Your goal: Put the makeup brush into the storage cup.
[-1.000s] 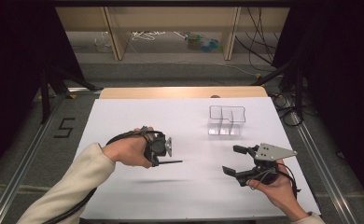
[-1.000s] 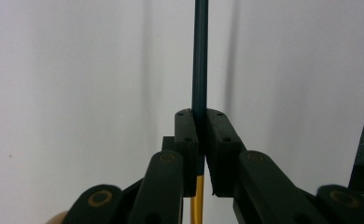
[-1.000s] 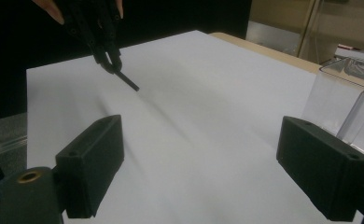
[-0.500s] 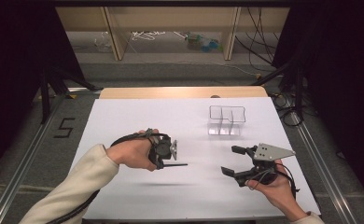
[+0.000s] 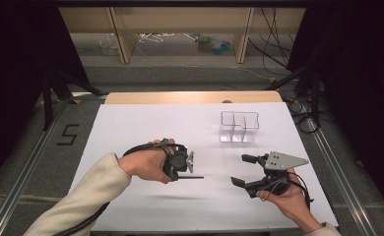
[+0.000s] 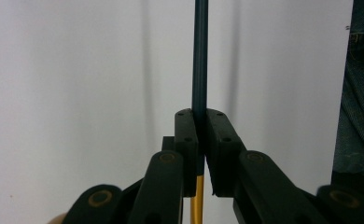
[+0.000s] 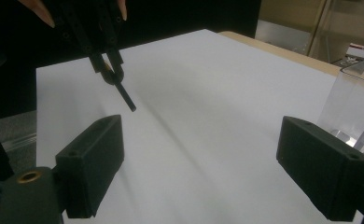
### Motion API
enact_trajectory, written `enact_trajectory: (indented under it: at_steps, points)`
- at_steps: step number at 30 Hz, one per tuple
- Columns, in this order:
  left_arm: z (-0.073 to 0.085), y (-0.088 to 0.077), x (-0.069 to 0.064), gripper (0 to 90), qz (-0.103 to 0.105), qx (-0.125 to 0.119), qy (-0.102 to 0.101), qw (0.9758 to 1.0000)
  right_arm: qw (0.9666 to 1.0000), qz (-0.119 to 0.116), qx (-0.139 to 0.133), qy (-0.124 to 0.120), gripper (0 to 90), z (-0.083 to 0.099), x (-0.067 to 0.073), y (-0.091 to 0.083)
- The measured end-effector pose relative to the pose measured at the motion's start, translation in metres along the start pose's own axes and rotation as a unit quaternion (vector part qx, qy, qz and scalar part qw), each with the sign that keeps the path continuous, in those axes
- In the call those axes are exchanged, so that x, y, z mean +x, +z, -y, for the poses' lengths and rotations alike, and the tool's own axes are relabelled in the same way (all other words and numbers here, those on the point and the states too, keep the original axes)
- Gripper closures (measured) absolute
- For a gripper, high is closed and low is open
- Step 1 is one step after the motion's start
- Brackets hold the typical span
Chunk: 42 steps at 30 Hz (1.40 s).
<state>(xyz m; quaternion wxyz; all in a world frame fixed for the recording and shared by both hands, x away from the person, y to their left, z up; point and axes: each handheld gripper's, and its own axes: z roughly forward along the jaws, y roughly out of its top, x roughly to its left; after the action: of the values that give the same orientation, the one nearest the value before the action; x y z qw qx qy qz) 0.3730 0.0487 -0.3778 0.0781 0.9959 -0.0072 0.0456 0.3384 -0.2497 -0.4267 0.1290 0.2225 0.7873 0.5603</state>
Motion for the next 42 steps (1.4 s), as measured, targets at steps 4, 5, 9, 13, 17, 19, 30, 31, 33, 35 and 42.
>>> enact_trajectory:
  at_steps: [4, 5, 9, 13, 17, 19, 30, 31, 33, 35, 42]
  points:
    - [-0.004, -0.001, -0.001, 83.3, -0.001, -0.004, 0.003, 1.0, 1.0, -0.005, -0.004, -0.001, 15.8, 0.0, 0.001, 0.002]
    - [-0.005, -0.001, -0.002, 83.3, 0.0, -0.004, 0.004, 1.0, 1.0, -0.005, -0.005, -0.002, 15.8, 0.0, 0.001, 0.002]
    - [-0.008, -0.001, -0.003, 83.3, 0.002, -0.002, 0.008, 1.0, 1.0, -0.006, 0.006, 0.0, 15.8, -0.001, 0.002, 0.002]
    - [-0.012, -0.002, -0.004, 83.3, 0.002, -0.004, 0.01, 0.9999, 0.9999, -0.012, 0.009, 0.003, 15.8, -0.001, 0.005, 0.005]
    - [-0.015, -0.003, -0.005, 83.3, 0.001, -0.003, 0.016, 0.9999, 0.9998, -0.015, 0.013, 0.0, 15.8, -0.002, 0.006, 0.008]
    - [-0.017, -0.003, -0.005, 83.3, 0.002, -0.004, 0.017, 0.9998, 0.9998, -0.016, 0.012, 0.001, 15.8, -0.002, 0.007, 0.009]
    - [-0.027, -0.005, -0.008, 83.3, 0.001, -0.009, 0.029, 0.9995, 0.9998, -0.018, 0.007, 0.002, 15.8, -0.001, 0.01, 0.014]
    - [-0.028, -0.005, -0.008, 83.3, 0.001, -0.009, 0.03, 0.9995, 0.9997, -0.025, 0.006, 0.002, 15.8, -0.001, 0.01, 0.015]
    - [-0.03, -0.006, -0.008, 83.3, 0.001, -0.011, 0.034, 0.9994, 0.9996, -0.024, 0.015, -0.003, 15.8, -0.002, 0.011, 0.015]
    - [-0.031, -0.006, -0.009, 83.3, 0.003, -0.013, 0.036, 0.9993, 0.9996, -0.028, 0.006, -0.003, 15.9, -0.001, 0.012, 0.018]
    - [-0.036, -0.006, -0.01, 83.3, 0.003, -0.014, 0.042, 0.999, 0.9992, -0.036, 0.018, -0.003, 16.0, -0.002, 0.015, 0.022]
